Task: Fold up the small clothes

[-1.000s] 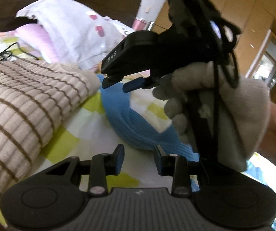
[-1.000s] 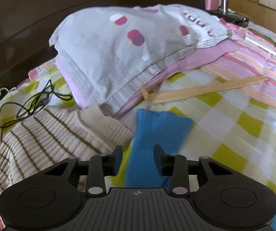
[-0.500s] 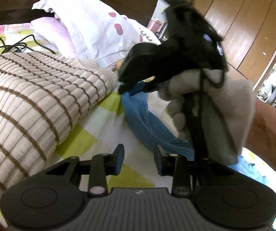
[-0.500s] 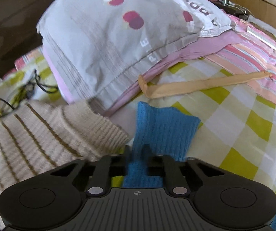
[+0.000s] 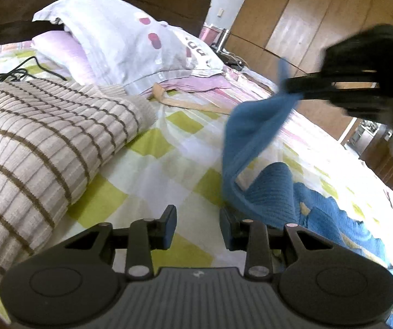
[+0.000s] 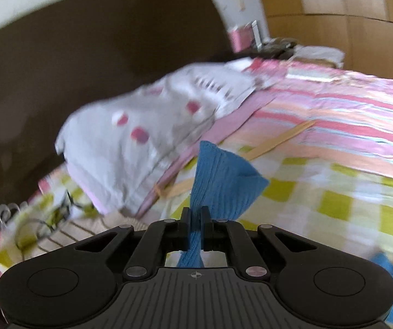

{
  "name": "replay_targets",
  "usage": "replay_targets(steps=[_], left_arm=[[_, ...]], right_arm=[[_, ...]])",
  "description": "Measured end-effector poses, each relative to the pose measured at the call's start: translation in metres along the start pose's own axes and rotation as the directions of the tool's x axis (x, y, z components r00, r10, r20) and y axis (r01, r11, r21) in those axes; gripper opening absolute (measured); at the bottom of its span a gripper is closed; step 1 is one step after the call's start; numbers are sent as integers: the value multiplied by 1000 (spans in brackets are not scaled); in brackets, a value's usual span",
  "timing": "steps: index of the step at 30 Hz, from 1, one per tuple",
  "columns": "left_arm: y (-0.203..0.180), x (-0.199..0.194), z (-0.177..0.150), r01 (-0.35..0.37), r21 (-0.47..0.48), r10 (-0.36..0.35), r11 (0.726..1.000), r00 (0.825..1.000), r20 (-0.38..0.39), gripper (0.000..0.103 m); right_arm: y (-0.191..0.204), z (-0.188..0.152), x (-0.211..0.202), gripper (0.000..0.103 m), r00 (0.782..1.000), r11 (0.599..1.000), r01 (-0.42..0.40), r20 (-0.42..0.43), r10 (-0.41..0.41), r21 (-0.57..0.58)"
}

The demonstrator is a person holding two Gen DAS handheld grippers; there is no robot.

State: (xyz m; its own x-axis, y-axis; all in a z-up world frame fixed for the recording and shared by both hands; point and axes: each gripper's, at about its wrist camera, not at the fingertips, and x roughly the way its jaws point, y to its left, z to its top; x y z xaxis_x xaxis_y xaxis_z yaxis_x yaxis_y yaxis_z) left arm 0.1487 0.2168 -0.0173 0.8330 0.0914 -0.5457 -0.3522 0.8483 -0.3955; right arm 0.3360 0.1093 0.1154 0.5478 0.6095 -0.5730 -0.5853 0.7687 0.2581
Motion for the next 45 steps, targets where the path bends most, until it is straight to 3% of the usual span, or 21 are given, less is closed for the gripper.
replay_targets(steps=[5, 12, 17, 22, 25, 28, 32, 35, 37, 39, 41, 45], left_arm=[[-11, 1, -5, 31, 51, -30, 998, 1000, -3, 39], [-30, 1, -14, 75, 134, -74, 988, 997, -16, 39], [-40, 3, -19, 97, 185, -91, 978, 995, -40, 39], [-46, 4, -25, 98, 216, -88, 972, 994, -58, 39], [-46, 5, -26, 96, 217, -83, 971, 994, -66, 39], [-46, 7, -27, 93, 216, -79, 972, 994, -72, 39], [-49, 7, -29, 92, 230, -77, 969, 994, -74, 39], [-50, 8, -30, 93, 239, -77, 966, 994, -76, 39], [-51, 9, -30, 93, 242, -76, 966, 994, -79, 39], [-51, 9, -30, 93, 243, -76, 965, 994, -78, 39], [-51, 9, -31, 93, 242, -76, 966, 994, -79, 39], [-51, 9, -31, 93, 245, -77, 965, 994, -75, 39]], right_arm=[[-39, -8, -72, 5, 994, 995, 46, 98, -55, 91], [-94, -49, -158, 5, 961, 960, 141, 200, -192, 244], [-126, -111, -178, 5, 938, 907, 252, 143, -314, 338], [-165, -165, -169, 6, 911, 800, 353, 18, -413, 484], [-173, -182, -171, 13, 914, 771, 338, 6, -405, 539], [-176, -187, -177, 14, 908, 758, 323, 38, -416, 567], [-193, -192, -181, 31, 915, 718, 278, 52, -400, 638], [-204, -197, -179, 33, 922, 686, 234, 66, -381, 689], [-208, -197, -176, 33, 929, 667, 208, 68, -363, 715], [-210, -194, -171, 32, 924, 653, 233, 45, -380, 721], [-209, -187, -167, 16, 924, 661, 247, 34, -381, 708], [-199, -167, -171, 9, 921, 709, 224, 92, -378, 668]])
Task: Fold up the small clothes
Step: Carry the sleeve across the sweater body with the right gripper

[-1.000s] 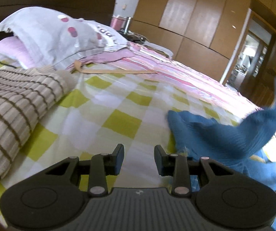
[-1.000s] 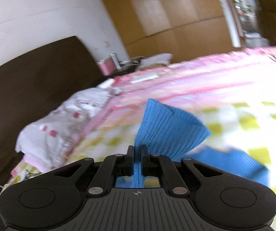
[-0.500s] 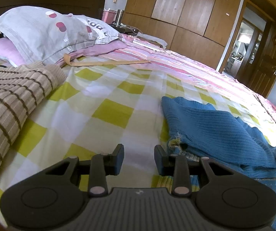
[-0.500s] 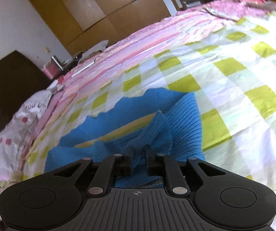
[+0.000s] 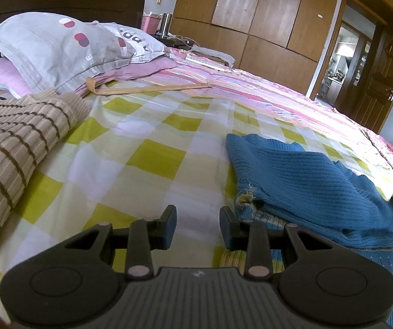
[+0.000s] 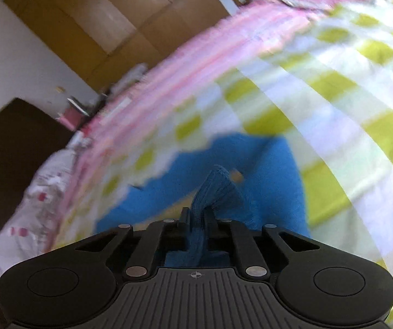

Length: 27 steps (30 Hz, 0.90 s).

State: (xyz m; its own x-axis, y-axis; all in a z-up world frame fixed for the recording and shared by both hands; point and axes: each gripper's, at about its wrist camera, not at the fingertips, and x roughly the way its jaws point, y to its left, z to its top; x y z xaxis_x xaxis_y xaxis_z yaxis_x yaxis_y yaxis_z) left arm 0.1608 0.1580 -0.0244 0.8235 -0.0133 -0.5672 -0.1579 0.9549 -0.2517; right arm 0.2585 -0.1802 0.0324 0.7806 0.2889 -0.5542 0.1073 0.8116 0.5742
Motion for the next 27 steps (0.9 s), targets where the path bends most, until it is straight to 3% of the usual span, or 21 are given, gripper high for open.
replay_targets(steps=[5, 7, 10, 14, 18, 27], left_arm=[[0, 0, 0, 3, 1, -3, 1000, 1000, 4, 39], [-1, 0, 0, 6, 3, -6, 1000, 1000, 3, 39], [-3, -1, -1, 6, 16, -6, 1000, 1000, 2, 39], [-6, 0, -2, -1, 32, 1, 999, 1000, 0, 39], [-8, 0, -4, -10, 47, 10, 999, 1000, -2, 39], [-20, -7, -5, -38, 116, 35, 993, 999, 23, 39]], right_arm=[[13, 2, -34, 9, 984, 990, -131, 119, 135, -44], [3, -4, -35, 9, 987, 993, -110, 115, 114, -41], [-22, -18, -21, 12, 999, 999, 27, 48, -25, -32], [-48, -29, -22, 13, 1000, 998, 5, 5, -5, 70], [-49, -25, -25, 16, 1000, 997, -8, 20, 7, 73], [-49, -24, -35, 16, 997, 997, 69, 34, -70, 41]])
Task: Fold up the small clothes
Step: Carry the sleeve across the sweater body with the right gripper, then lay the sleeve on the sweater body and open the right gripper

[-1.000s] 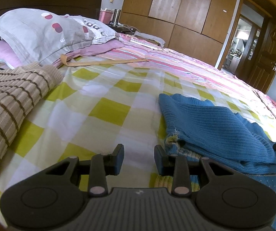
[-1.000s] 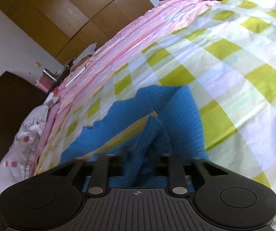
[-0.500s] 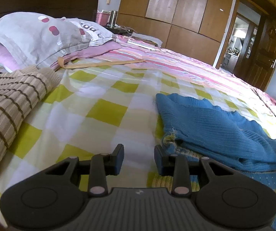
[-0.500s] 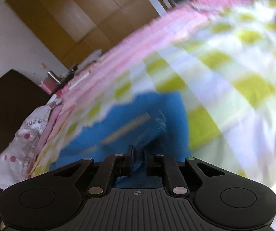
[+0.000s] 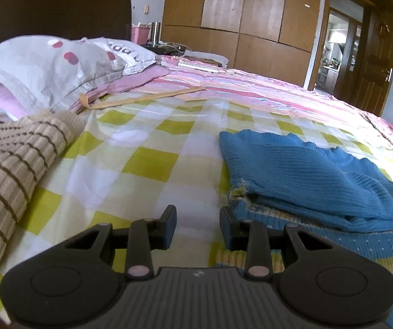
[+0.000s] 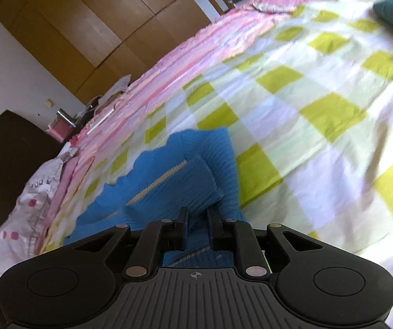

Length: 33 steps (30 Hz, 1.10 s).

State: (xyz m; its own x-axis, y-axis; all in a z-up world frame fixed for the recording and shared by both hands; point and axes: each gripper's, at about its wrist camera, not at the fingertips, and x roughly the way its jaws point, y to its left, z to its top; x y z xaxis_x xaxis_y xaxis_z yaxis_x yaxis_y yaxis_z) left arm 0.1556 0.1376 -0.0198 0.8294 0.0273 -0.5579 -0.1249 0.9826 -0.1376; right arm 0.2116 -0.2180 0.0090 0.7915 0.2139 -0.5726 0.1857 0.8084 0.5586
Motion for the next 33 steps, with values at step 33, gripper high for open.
replay_targets(steps=[33], left_arm=[[-97, 65, 38, 69, 193, -62, 979, 997, -43, 45]], right_arm=[[52, -3, 51, 13, 999, 921, 22, -24, -34, -389]])
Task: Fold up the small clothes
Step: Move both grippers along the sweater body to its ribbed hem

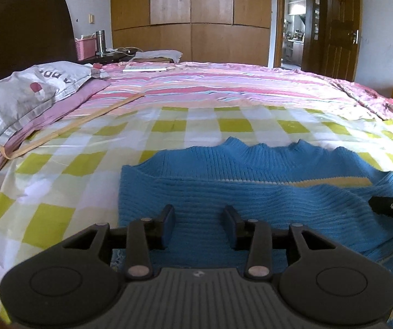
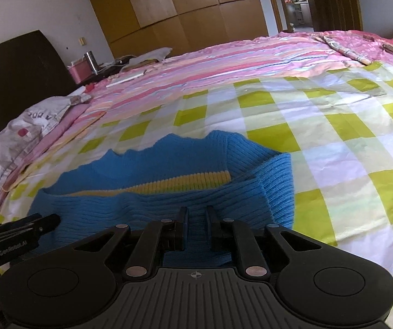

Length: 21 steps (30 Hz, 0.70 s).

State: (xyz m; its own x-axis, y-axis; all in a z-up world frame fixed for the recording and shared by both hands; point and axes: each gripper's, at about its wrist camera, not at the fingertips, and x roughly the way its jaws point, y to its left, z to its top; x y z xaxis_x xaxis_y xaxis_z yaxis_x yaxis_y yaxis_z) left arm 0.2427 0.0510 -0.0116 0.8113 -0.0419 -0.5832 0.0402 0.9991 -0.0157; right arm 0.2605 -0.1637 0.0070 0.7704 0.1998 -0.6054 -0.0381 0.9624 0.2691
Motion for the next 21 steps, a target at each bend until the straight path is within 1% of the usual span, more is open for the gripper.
replay_targets(steps=[5, 11, 14, 17, 21], left_arm=[[1, -2, 0, -9, -6, 9, 1000, 1000, -14, 46], [4, -9, -3, -22, -3, 22, 1000, 999, -39, 46], [6, -11, -5, -26, -1, 25, 1000, 999, -48, 46], [8, -13, -6, -28, 3, 28, 1000, 998, -55, 45], [9, -18, -7, -30, 8, 30, 1000, 998, -59, 45]], right_arm=[[0, -2, -1, 13, 1000, 1000, 5, 3, -5, 3], [4, 2, -7, 14, 1000, 1000, 23, -16, -23, 6], [6, 0, -14, 14, 1000, 1000, 29, -11, -29, -8], [7, -4, -14, 14, 999, 999, 40, -27, -41, -24], [9, -2, -20, 15, 999, 999, 46, -29, -46, -20]])
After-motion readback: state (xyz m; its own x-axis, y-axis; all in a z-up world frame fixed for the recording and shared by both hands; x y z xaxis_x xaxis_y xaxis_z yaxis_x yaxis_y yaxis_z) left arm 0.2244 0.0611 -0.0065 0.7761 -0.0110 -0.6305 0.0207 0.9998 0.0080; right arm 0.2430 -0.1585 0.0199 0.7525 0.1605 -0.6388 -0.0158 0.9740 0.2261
